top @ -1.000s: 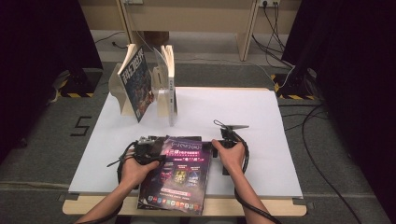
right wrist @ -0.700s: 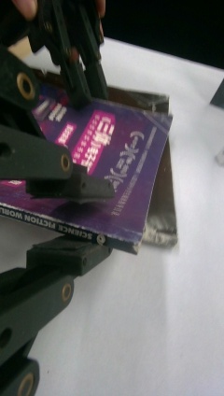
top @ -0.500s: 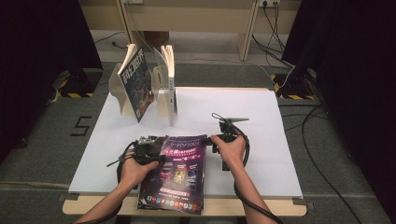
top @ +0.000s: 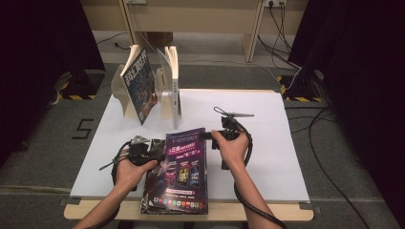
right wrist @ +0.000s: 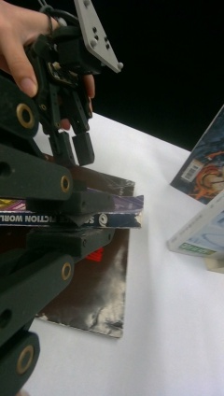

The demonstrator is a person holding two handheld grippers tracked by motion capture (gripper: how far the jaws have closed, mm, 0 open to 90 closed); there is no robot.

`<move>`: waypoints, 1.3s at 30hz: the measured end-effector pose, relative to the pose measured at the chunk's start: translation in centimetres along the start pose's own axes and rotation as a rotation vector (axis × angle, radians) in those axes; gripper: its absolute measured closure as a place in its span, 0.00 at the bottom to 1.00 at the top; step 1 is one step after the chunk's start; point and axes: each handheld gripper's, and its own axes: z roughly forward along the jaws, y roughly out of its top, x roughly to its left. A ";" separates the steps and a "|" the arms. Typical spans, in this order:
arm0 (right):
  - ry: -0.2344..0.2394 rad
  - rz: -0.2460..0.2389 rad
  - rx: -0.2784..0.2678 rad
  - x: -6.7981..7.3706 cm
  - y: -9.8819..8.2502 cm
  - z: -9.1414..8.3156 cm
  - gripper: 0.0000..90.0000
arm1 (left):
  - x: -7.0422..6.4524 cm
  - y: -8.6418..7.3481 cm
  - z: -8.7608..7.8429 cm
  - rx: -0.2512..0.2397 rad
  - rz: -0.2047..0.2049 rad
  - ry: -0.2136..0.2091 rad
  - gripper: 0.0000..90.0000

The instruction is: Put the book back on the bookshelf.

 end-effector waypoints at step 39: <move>-0.024 -0.190 -0.208 7.3 1.6 0.1 0.94 | -0.6 3.2 -3.0 -0.137 -0.037 -0.028 0.51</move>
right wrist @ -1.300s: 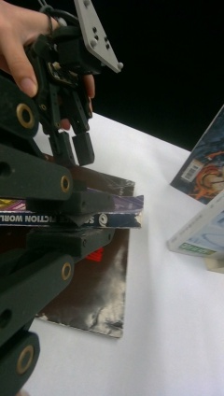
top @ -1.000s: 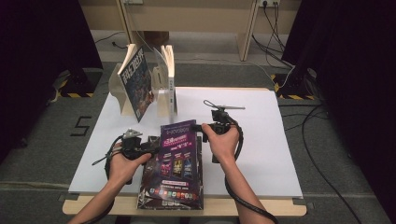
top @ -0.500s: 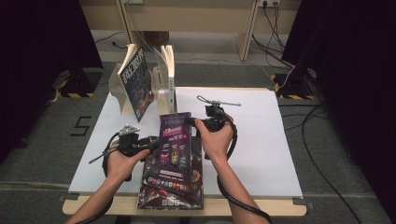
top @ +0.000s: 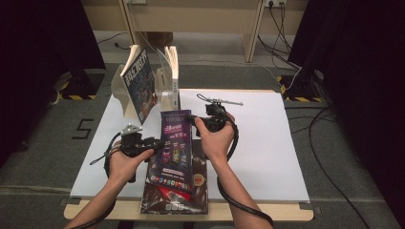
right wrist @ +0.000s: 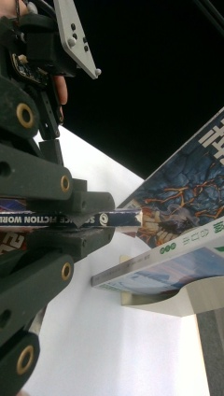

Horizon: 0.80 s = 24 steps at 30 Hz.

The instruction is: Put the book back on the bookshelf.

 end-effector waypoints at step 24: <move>-0.011 -0.038 -0.052 1.6 1.2 1.0 0.93 | -0.9 1.6 -1.1 -0.077 0.006 -0.002 0.50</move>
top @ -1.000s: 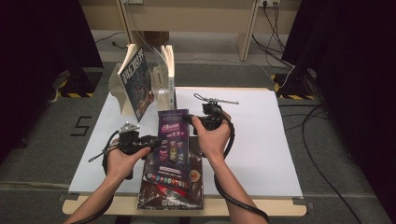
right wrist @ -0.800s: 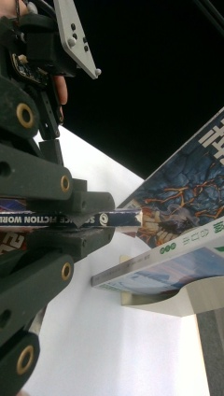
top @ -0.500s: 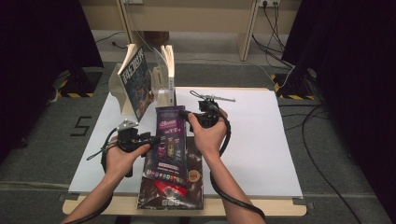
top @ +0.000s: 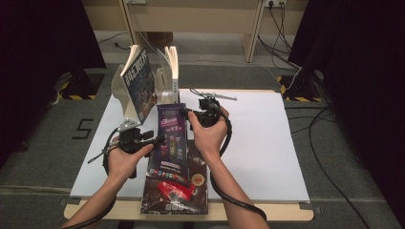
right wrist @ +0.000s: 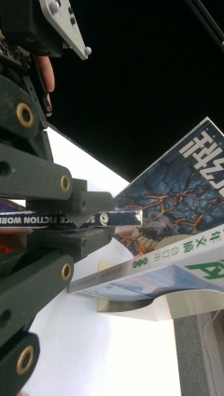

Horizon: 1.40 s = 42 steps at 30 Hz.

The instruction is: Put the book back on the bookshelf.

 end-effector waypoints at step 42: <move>-0.044 -0.065 -0.036 2.1 1.3 2.2 0.93 | -3.4 2.7 -0.1 -0.032 0.056 -0.077 0.47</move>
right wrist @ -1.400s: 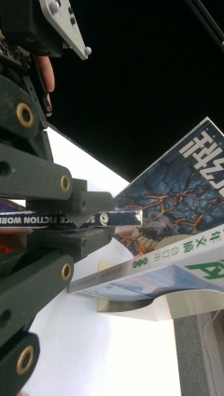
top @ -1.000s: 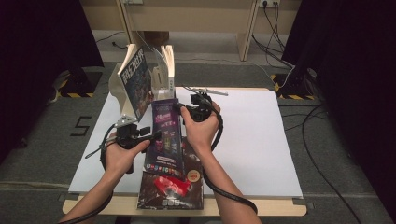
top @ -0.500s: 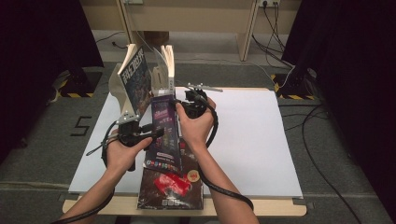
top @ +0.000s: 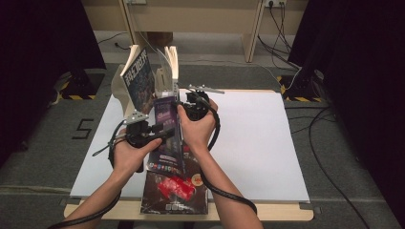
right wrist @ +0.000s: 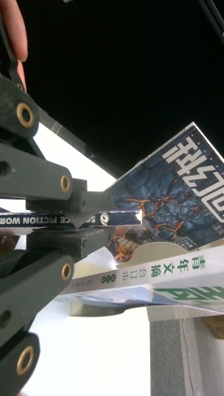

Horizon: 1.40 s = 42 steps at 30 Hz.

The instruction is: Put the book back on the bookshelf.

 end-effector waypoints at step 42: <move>-0.012 -0.026 0.016 2.1 -0.3 1.0 0.93 | -0.7 -1.3 1.4 0.013 0.144 0.213 0.61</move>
